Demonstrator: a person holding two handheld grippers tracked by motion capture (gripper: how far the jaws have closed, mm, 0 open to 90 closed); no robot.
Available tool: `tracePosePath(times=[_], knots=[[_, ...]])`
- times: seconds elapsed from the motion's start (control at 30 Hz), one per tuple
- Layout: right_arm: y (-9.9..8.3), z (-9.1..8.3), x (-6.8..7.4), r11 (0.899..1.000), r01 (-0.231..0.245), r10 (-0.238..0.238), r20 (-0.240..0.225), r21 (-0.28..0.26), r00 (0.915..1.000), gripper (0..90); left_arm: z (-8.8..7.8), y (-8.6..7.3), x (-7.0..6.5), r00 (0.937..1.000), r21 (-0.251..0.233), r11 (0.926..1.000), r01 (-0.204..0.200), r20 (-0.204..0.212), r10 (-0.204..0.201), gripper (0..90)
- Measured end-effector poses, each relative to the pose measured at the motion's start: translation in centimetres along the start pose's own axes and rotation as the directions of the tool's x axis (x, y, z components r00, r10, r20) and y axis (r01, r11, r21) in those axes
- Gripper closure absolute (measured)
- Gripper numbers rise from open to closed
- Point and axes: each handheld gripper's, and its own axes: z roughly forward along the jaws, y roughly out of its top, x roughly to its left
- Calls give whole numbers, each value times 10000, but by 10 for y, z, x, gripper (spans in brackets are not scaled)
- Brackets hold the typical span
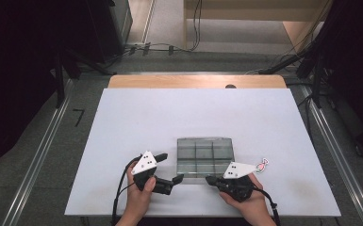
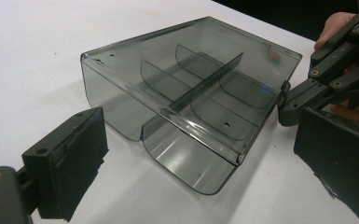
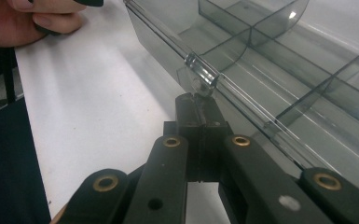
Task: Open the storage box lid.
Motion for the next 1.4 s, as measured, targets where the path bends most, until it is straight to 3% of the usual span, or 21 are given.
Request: tracePosePath(times=[0.7, 0.97, 1.17, 1.4], knots=[[11, -13, -1, 9982, 2, 7, 161, -601, 9999, 881, 1, 0, 0, 9998, 93, 10000, 28, 192, -30, 74], [17, -18, -2, 9965, 40, -19, 246, -840, 9997, 881, 4, 1, -6, 9990, 386, 9984, -405, -191, 413, 174], [20, -20, -3, 9957, 27, 5, 346, -930, 9994, 881, 4, 5, -5, 9997, 393, 9991, -143, 185, 135, 256], [22, -24, -5, 9946, 21, 25, 439, -1034, 9990, 881, 7, 9, -10, 9992, 489, 9984, -300, -266, 313, 438]])
